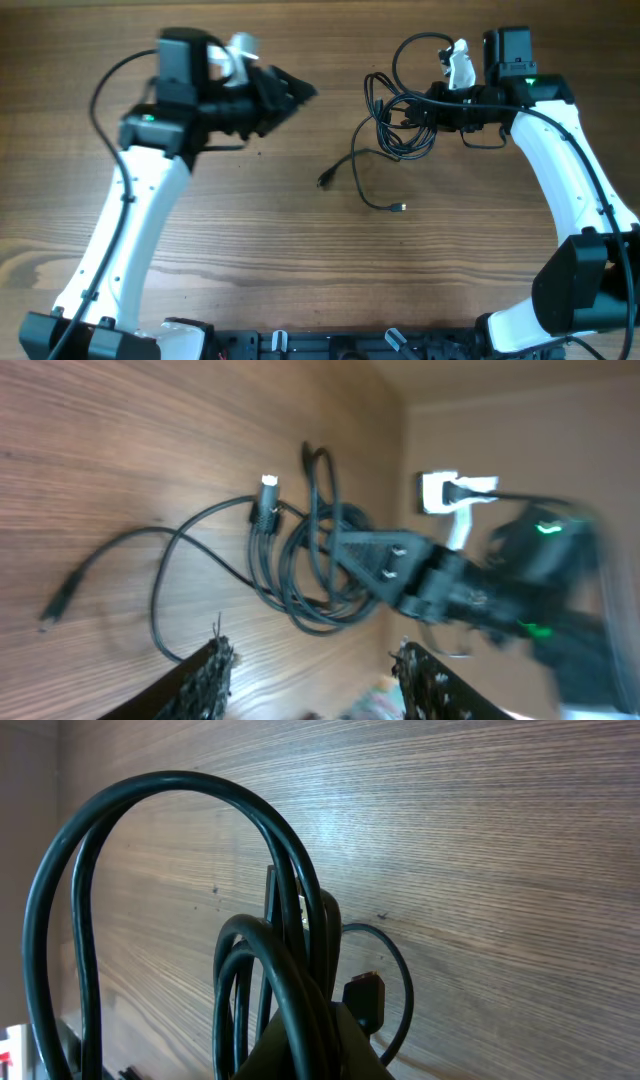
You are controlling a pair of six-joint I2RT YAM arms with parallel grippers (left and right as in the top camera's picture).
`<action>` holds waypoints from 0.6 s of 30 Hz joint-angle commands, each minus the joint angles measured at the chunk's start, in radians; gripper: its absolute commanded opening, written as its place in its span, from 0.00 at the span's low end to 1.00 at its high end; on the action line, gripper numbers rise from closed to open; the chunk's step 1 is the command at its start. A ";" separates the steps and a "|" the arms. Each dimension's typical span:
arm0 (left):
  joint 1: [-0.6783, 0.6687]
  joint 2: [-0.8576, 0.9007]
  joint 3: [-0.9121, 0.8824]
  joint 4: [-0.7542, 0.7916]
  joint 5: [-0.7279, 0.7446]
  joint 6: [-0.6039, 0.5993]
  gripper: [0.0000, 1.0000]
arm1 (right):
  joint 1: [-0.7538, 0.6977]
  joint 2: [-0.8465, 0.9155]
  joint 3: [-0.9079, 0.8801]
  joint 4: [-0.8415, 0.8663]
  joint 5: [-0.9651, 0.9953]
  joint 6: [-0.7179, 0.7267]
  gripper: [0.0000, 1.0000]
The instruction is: Untangle cables
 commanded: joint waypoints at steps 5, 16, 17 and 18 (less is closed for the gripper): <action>-0.293 0.154 0.006 0.198 -0.358 -0.067 0.57 | -0.001 -0.009 0.005 0.005 -0.079 0.014 0.04; -0.384 0.241 0.006 0.376 -0.350 -0.181 0.34 | -0.001 -0.009 0.005 0.001 -0.086 0.014 0.04; -0.392 0.241 0.006 0.377 -0.350 -0.203 0.30 | -0.001 -0.009 0.005 0.001 -0.086 0.014 0.04; -0.396 0.241 0.006 0.377 -0.350 -0.223 0.27 | -0.001 -0.009 0.005 0.001 -0.086 0.014 0.04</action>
